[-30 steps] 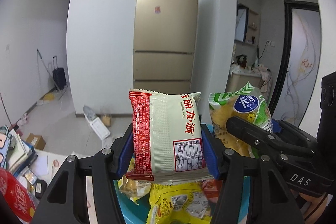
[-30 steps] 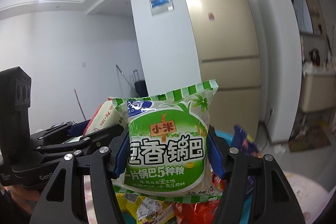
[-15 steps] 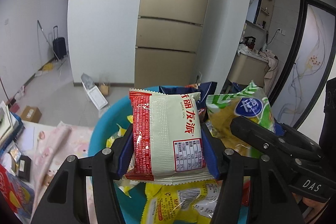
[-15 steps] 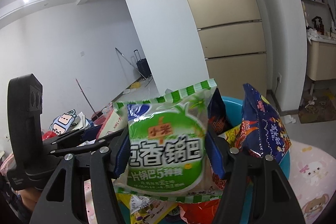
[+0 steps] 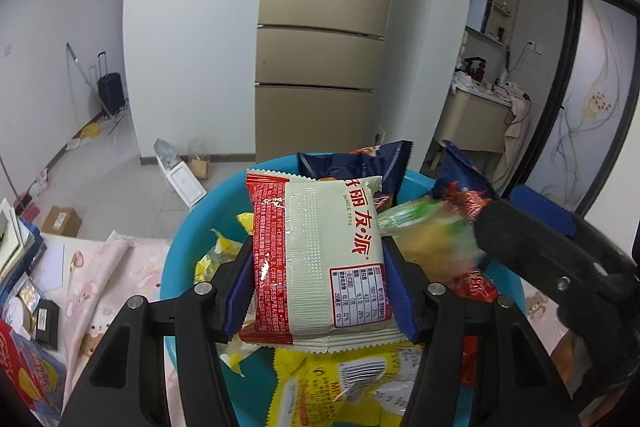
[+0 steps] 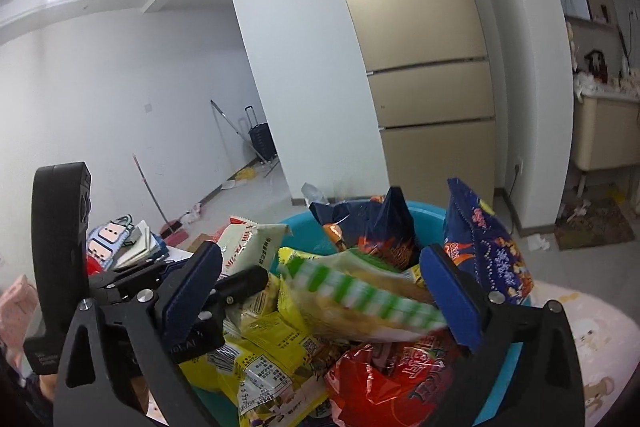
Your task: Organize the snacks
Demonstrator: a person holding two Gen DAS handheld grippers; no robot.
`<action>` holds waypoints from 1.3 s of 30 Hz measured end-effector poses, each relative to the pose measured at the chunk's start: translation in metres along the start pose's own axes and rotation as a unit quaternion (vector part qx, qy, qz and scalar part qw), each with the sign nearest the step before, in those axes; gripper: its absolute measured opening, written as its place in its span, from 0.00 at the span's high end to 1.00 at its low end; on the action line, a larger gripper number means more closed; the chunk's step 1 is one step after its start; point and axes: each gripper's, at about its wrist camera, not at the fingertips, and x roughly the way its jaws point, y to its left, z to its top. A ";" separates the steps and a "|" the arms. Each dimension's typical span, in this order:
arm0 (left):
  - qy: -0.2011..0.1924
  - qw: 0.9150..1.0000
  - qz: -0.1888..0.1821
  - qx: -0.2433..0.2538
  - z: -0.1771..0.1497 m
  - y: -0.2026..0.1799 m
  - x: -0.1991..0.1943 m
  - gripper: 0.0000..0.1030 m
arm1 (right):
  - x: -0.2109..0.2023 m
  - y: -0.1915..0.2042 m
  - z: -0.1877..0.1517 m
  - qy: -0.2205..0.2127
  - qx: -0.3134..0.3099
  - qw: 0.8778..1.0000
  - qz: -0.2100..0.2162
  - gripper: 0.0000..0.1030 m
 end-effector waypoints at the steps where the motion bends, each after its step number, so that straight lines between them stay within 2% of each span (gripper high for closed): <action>1: -0.002 1.000 0.000 0.004 0.000 -0.003 -0.001 0.41 | -0.002 0.002 0.001 -0.005 -0.006 1.000 -0.005 0.04; 5: -0.006 1.000 0.002 0.012 0.000 -0.008 -0.002 0.41 | -0.005 0.007 0.002 -0.013 -0.016 1.000 -0.008 0.03; 8: 0.000 1.000 -0.016 -0.007 0.000 -0.002 -0.001 0.37 | -0.008 0.011 0.002 -0.019 -0.019 1.000 -0.011 0.01; 9: -0.001 1.000 -0.024 -0.017 0.001 0.001 -0.002 0.28 | -0.008 0.011 0.001 -0.020 -0.020 1.000 -0.012 0.01; 10: -0.005 0.999 -0.033 -0.025 0.001 0.003 -0.002 0.13 | -0.008 0.010 0.001 -0.020 -0.020 0.999 -0.014 0.01; 11: -0.008 0.999 -0.041 -0.032 0.002 0.006 -0.004 0.04 | -0.008 0.009 0.001 -0.020 -0.019 1.000 -0.016 0.00; 12: -0.008 0.999 -0.032 -0.034 0.003 0.007 -0.004 0.00 | -0.009 0.007 0.001 -0.024 -0.011 1.000 -0.008 0.00; 15: -0.013 0.999 -0.013 -0.033 0.005 0.008 -0.005 0.00 | -0.012 0.003 0.003 -0.028 -0.011 0.999 -0.019 0.00; 20: -0.027 0.999 -0.009 -0.036 0.008 0.015 -0.013 0.00 | -0.019 0.001 0.007 -0.037 -0.011 0.999 -0.022 0.00; 25: -0.056 0.998 -0.005 -0.034 0.013 0.016 -0.036 0.00 | -0.033 0.012 0.012 -0.056 -0.061 0.996 -0.045 0.00; 29: -0.086 0.996 -0.002 -0.029 0.018 0.012 -0.063 0.00 | -0.050 0.017 0.020 -0.073 -0.070 0.994 -0.047 0.00; 33: -0.120 0.993 -0.002 -0.015 0.023 0.002 -0.095 0.00 | -0.071 0.026 0.028 -0.095 -0.086 0.989 -0.067 0.00; 39: -0.171 0.985 -0.003 0.001 0.027 -0.012 -0.146 0.00 | -0.106 0.037 0.040 -0.122 -0.088 0.987 -0.060 0.00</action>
